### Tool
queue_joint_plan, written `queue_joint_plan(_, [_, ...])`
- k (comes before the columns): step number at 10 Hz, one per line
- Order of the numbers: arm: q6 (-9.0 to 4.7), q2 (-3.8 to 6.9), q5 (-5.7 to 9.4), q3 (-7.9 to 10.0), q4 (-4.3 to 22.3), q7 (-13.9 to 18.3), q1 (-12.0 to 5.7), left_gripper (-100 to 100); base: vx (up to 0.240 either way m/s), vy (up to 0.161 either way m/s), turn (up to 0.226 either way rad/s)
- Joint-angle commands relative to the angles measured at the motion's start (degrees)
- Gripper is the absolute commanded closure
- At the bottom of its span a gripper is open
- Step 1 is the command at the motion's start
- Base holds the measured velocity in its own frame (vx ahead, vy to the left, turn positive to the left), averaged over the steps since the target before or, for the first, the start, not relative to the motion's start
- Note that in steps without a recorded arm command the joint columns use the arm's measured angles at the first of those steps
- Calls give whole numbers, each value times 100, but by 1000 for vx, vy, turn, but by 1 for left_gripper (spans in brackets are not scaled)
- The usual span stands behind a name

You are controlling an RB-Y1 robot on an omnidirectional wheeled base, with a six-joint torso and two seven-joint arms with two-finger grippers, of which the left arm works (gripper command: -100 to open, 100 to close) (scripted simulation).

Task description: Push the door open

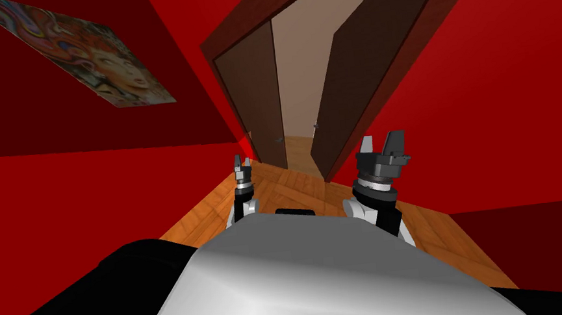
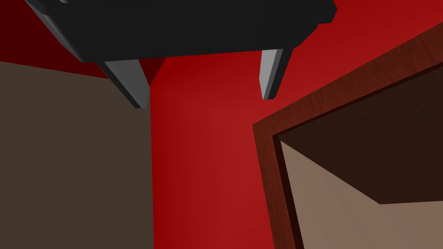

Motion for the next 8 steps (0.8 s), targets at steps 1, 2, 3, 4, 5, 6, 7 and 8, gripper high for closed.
queue_joint_plan(1, [-53, 62, -21, -4, 258, 46, -92, -100, 121, 28, -21])
queue_joint_plan(2, [-73, 82, -34, -9, 384, 62, -147, -100, 128, 9, -21])
queue_joint_plan(3, [-93, 102, -48, -13, 510, 78, -201, -100, 118, 15, -17])
queue_joint_plan(4, [-112, 122, -61, -18, 636, 94, -256, -100, 104, 26, -17])
queue_joint_plan(5, [-132, 141, -74, -22, 762, 109, -310, -100, 87, 32, -19])
queue_joint_plan(6, [-152, 161, -87, -27, 888, 125, -365, -100, 76, 30, -20])
queue_joint_plan(7, [-175, 178, -102, -32, 1035, 144, -428, -100, 90, 27, -16])
queue_joint_plan(8, [-198, 196, -117, -38, 1181, 162, -492, -100, 102, 43, -24])
